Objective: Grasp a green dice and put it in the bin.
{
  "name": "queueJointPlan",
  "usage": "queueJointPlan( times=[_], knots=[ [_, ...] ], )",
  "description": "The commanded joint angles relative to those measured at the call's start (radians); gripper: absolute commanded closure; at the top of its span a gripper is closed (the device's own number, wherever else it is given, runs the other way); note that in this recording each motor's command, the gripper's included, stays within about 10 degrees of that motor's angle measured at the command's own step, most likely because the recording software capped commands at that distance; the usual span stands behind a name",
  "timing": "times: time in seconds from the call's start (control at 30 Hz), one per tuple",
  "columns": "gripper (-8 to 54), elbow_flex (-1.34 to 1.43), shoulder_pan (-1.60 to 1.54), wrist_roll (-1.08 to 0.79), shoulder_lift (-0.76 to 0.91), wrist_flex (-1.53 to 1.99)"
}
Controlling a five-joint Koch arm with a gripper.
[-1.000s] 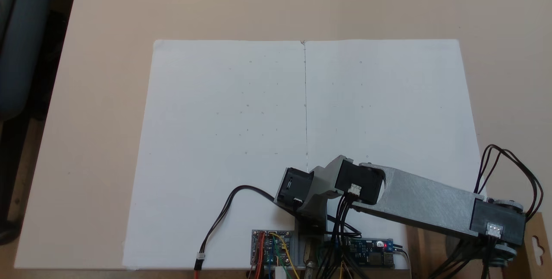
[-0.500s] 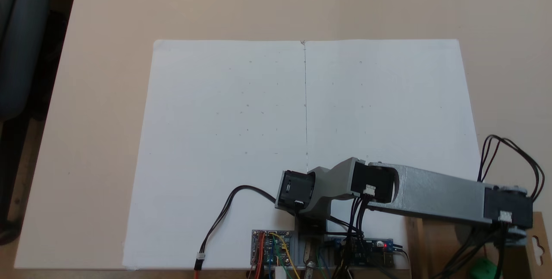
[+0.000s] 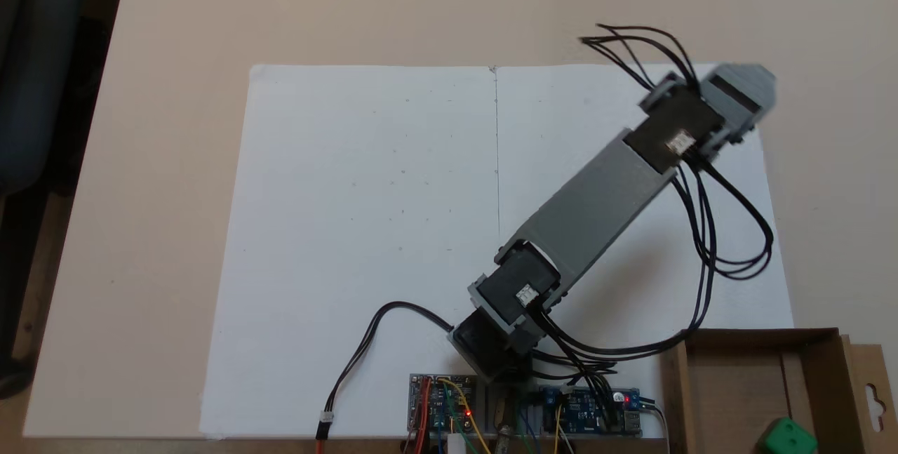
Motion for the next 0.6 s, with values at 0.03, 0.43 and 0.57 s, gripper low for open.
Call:
queueJointPlan(
  times=[0.03,0.43,0.57],
  knots=[
    [1.5,-0.008,-0.184,0.061,0.071,-0.041],
    [0.5,0.169,-0.724,0.072,0.192,-0.129],
    [0.8,0.351,-0.733,0.071,0.241,-0.3]
  ],
)
